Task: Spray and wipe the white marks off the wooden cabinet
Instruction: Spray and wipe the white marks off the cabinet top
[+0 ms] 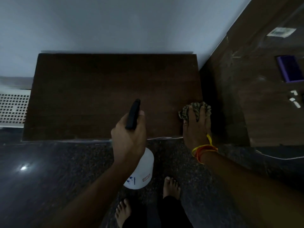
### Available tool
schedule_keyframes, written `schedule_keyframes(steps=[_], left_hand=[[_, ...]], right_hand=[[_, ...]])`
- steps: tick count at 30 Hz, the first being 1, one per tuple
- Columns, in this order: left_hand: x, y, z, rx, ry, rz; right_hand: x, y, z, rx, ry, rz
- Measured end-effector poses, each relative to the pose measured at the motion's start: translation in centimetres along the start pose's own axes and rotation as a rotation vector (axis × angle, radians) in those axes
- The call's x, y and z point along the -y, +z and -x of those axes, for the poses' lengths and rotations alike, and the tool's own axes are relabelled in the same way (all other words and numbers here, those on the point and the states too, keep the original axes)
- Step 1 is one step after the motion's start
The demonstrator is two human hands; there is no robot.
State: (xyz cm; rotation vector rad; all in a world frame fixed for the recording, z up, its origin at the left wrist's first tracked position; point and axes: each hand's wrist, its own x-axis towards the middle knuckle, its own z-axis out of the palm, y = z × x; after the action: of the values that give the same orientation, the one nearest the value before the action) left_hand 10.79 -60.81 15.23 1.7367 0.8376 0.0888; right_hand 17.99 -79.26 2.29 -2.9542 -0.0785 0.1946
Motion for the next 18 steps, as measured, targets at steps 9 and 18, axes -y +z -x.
schedule_keyframes(steps=[9, 18], left_hand=[[3.8, -6.7, 1.5, -0.024, -0.01, 0.029], [6.1, -12.9, 0.9, -0.101, 0.0, 0.012]], right_hand=[[8.7, 1.9, 5.2, 0.096, -0.014, 0.027], [14.2, 3.0, 6.8, 0.129, -0.06, 0.021]])
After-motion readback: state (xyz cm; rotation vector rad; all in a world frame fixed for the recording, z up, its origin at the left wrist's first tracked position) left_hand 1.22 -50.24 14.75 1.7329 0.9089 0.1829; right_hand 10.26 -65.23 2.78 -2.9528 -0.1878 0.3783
